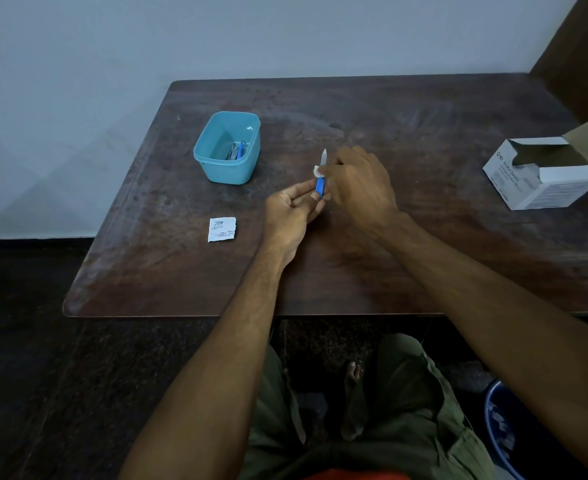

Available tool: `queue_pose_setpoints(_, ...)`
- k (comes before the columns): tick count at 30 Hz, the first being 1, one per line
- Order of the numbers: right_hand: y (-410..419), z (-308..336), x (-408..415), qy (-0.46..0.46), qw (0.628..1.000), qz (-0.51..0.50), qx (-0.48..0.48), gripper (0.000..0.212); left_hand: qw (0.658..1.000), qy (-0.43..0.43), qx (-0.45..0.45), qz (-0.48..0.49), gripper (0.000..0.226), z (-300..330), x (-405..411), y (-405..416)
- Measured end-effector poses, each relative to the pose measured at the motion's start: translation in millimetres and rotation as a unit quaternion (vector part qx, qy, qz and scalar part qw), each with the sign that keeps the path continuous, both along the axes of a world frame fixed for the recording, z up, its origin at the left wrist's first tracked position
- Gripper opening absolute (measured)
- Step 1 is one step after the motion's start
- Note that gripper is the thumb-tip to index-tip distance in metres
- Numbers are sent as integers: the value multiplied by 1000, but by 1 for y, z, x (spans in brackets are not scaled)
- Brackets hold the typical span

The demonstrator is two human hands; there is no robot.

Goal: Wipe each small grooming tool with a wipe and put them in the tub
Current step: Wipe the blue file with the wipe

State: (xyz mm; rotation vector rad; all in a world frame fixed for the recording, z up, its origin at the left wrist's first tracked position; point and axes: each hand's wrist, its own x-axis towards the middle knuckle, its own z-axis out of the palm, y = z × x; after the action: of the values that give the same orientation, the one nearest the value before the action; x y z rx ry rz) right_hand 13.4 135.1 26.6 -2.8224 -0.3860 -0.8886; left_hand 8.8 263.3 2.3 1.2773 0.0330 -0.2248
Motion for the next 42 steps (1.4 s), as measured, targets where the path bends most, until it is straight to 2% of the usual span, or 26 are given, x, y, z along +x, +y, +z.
queue_pose_setpoints(7, -12, -4, -1, -60, 991, 32, -111, 12, 1000, -3, -2, 3, 23, -1, 1, -1)
queue_pose_setpoints(13, -25, 11, 28, -58, 992, -9, -111, 14, 1000, -14, 4, -8, 26, 0, -1, -1)
queue_pose_setpoints(15, -25, 13, 28, -27, 999, -12, -43, 15, 1000, -14, 5, -11, 26, 0, 0, 0)
queue_pose_setpoints(17, -26, 11, 27, 28, 991, -49, 122, 19, 1000, -10, -6, -8, 25, 0, 1, 0)
queue_pose_setpoints(18, -24, 9, 25, 46, 968, -66, 237, 18, 1000, -9, -11, -7, 24, 0, 1, 0)
queue_pose_setpoints(20, -19, 7, 19, 89, 882, -66, 457, 11, 1000, -8, -23, -4, 23, 1, 0, 0)
queue_pose_setpoints(21, -16, 6, 15, 123, 840, -55, 526, 9, 1000, -7, -27, -4, 22, 0, 0, 0)
queue_pose_setpoints(23, -9, 4, 6, 192, 785, -28, 588, 9, 999, -4, -34, -2, 23, 0, 0, 1)
queue_pose_setpoints(27, 0, 8, -1, 238, 722, 31, 649, 7, 999, -7, -30, -12, 23, 0, 1, 2)
queue_pose_setpoints(32, -1, 14, -2, 228, 729, 11, 646, 5, 1000, -18, -11, -15, 21, -1, 0, 2)
queue_pose_setpoints(34, -2, 17, -1, 216, 744, -16, 632, 9, 997, -58, 46, 1, 28, -3, -2, 0)
queue_pose_setpoints(37, -6, 20, 1, 202, 767, -47, 608, 19, 969, -162, 187, 29, 39, -9, -8, -6)
queue_pose_setpoints(42, -13, 19, 5, 201, 818, -77, 534, 23, 913, -274, 291, 87, 21, -12, -17, -10)
